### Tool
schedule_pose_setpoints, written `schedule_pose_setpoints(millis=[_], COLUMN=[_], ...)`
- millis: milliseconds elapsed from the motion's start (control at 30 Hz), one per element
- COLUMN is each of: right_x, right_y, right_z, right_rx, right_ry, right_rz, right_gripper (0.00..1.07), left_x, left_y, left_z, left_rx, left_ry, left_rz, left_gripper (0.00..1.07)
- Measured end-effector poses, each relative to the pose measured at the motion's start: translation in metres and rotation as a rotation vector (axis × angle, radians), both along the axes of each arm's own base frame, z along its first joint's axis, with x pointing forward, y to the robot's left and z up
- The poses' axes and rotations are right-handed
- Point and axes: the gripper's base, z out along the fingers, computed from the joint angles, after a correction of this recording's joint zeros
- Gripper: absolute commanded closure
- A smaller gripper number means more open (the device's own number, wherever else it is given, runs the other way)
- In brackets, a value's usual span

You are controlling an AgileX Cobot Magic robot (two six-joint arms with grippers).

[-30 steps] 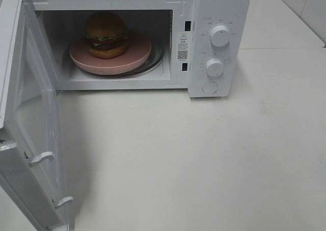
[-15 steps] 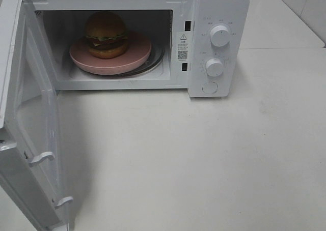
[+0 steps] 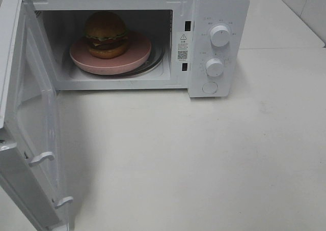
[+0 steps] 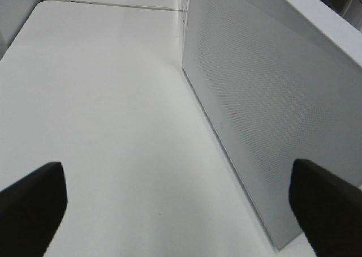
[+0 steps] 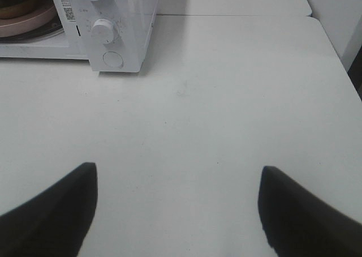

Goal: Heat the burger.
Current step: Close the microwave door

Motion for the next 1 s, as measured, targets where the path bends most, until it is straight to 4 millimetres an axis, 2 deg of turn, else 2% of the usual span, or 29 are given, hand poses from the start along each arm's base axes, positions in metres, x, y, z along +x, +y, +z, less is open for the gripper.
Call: schedule_pose_setpoints(millis=[867, 1000], right_x=[0.0, 0.0], right_y=[0.0, 0.0], right_z=[0.0, 0.0], right_rx=[0.0, 0.0], right_ry=[0.0, 0.0], right_rz=[0.0, 0.0], right_gripper=[0.31, 0.31], left_x=[0.0, 0.009], left_y=[0.0, 0.0], left_z=[0.0, 0.013], left_rx=[-0.003, -0.004], left_ry=[0.002, 0.022], left_rz=[-0.002, 0.0], left_gripper=[0.04, 0.06])
